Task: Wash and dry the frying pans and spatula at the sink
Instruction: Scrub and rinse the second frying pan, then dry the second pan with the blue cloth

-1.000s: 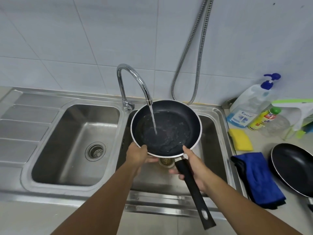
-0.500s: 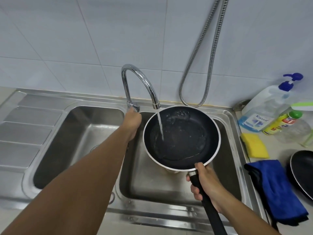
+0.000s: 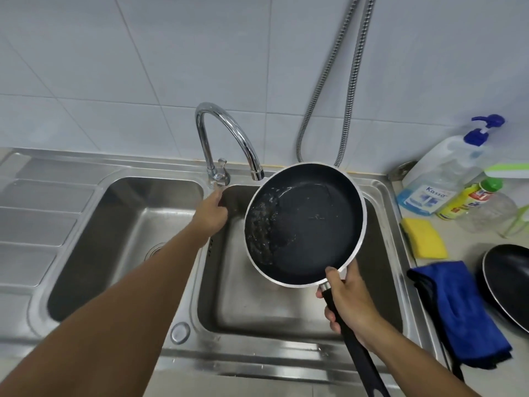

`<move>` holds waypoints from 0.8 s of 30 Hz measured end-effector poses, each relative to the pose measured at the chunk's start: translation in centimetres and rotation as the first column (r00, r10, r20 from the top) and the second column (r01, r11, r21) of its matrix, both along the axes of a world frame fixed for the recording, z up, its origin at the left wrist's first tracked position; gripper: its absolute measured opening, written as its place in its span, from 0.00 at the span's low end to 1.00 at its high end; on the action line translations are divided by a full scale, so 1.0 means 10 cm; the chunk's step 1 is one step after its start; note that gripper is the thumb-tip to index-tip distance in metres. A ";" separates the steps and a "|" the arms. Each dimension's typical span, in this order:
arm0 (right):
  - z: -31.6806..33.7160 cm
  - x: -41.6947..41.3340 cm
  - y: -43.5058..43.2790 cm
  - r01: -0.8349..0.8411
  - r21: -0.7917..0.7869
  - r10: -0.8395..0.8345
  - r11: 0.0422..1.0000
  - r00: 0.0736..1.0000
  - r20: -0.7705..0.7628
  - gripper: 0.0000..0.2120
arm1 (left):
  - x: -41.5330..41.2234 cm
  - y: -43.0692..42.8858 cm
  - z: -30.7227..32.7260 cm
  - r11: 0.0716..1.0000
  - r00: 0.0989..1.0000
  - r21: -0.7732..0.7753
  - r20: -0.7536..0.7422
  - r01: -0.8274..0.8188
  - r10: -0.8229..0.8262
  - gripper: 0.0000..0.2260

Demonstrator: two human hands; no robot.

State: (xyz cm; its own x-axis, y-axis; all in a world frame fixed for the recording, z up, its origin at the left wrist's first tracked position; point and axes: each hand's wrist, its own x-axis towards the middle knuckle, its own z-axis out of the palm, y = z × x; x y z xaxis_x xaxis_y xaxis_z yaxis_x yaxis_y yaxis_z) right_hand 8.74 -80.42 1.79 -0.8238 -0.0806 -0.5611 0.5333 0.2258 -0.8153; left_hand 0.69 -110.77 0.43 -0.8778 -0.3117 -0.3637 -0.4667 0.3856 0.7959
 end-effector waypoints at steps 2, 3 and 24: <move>0.01 0.03 -0.01 -0.018 0.076 0.024 0.997 0.997 -0.078 0.21 | 0.19 0.06 -0.15 1.000 0.997 -0.003 0.071 -0.030 0.030 0.25; 0.02 0.04 -0.01 -0.029 0.120 0.044 0.992 0.992 -0.116 0.25 | 0.29 0.09 -0.23 0.999 0.992 -0.010 0.117 -0.037 0.038 0.23; 0.27 0.28 0.09 0.018 0.527 0.256 0.850 0.859 -0.443 0.40 | 1.15 1.03 0.04 0.974 0.925 0.198 0.339 0.107 -0.171 0.06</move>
State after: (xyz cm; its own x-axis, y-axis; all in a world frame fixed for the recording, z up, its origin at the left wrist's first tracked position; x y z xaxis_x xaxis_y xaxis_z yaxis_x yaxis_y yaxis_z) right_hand 11.54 -79.56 4.46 -0.9962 -0.0211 -0.0848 0.0455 0.7040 -0.7088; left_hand 12.16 -100.48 0.80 -0.7131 -0.1005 -0.6939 -0.6802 0.3388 0.6500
